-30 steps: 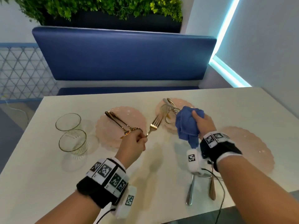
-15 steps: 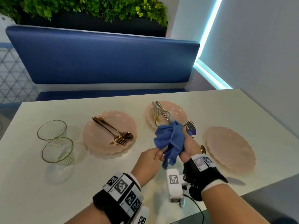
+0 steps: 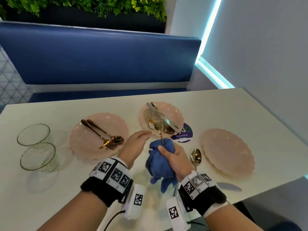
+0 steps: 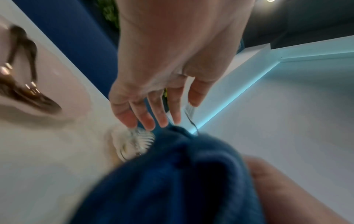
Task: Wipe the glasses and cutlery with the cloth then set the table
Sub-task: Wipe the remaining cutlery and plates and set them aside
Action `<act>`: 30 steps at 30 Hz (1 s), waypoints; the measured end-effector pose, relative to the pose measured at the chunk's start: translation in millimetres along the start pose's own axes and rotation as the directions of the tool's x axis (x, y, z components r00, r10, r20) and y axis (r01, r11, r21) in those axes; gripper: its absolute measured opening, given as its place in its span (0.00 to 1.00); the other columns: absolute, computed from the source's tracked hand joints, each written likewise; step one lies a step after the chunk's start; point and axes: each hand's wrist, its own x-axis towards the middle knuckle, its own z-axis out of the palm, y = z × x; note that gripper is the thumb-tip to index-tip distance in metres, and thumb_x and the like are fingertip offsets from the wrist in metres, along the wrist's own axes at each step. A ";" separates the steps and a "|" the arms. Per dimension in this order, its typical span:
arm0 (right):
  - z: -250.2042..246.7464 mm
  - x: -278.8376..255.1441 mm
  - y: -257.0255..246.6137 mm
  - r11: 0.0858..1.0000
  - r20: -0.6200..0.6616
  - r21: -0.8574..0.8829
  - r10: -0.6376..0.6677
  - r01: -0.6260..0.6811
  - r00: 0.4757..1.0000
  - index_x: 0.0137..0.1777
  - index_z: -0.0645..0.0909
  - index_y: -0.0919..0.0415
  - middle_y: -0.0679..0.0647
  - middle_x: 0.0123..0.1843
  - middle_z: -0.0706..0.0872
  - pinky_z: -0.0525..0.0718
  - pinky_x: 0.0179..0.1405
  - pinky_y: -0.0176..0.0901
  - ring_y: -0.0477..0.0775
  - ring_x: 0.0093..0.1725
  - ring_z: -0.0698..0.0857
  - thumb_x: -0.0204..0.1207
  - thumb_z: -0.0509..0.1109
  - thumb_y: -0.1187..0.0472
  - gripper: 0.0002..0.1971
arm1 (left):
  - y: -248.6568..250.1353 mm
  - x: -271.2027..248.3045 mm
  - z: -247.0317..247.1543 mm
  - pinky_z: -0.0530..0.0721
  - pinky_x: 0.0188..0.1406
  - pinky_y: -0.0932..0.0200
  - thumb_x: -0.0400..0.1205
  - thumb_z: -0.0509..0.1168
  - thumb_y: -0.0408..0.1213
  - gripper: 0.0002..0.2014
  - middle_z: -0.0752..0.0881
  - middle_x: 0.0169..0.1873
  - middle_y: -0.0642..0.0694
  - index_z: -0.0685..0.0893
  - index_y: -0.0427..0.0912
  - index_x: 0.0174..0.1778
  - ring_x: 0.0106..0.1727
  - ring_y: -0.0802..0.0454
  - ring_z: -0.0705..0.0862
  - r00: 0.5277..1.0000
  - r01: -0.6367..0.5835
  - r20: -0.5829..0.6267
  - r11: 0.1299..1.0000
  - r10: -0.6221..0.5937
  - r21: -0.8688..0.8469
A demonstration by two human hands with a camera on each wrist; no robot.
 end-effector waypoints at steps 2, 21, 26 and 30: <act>2.2 0.4 3.4 0.999 0.045 -0.045 -0.002 0.004 0.999 0.46 0.84 0.57 0.59 0.44 0.90 0.85 0.54 0.53 0.56 0.46 0.88 0.76 0.71 0.62 0.02 | -2.4 3.4 24.6 0.78 0.44 0.62 0.84 0.60 0.35 0.09 0.85 0.42 0.42 0.85 0.36 0.48 0.44 0.52 0.81 0.998 0.019 0.064 0.997 -0.015 -0.075; -151.8 22.1 -14.9 0.978 -0.135 -0.136 0.138 -0.156 0.981 0.43 0.84 0.56 0.57 0.45 0.89 0.83 0.59 0.55 0.59 0.50 0.87 0.75 0.72 0.56 0.05 | -84.0 42.9 99.1 0.81 0.43 0.57 0.77 0.69 0.36 0.06 0.88 0.37 0.43 0.88 0.37 0.43 0.40 0.49 0.84 0.999 0.037 -0.014 0.868 -0.035 0.496; -147.7 27.6 -12.8 0.978 -0.124 -0.122 0.154 -0.169 0.980 0.46 0.84 0.57 0.59 0.47 0.89 0.83 0.61 0.56 0.59 0.51 0.87 0.75 0.71 0.54 0.07 | -98.0 36.5 115.7 0.70 0.30 0.68 0.76 0.70 0.35 0.09 0.78 0.31 0.51 0.76 0.44 0.36 0.33 0.57 0.76 0.999 0.032 -0.050 0.816 -0.004 0.578; -142.1 31.7 -6.8 0.974 -0.100 -0.044 0.218 -0.223 0.971 0.55 0.82 0.59 0.61 0.53 0.89 0.82 0.64 0.58 0.61 0.56 0.86 0.77 0.69 0.51 0.13 | -104.3 26.7 108.4 0.70 0.30 0.71 0.76 0.70 0.36 0.10 0.78 0.28 0.53 0.76 0.45 0.32 0.33 0.56 0.77 1.000 -0.013 0.005 0.780 0.013 0.625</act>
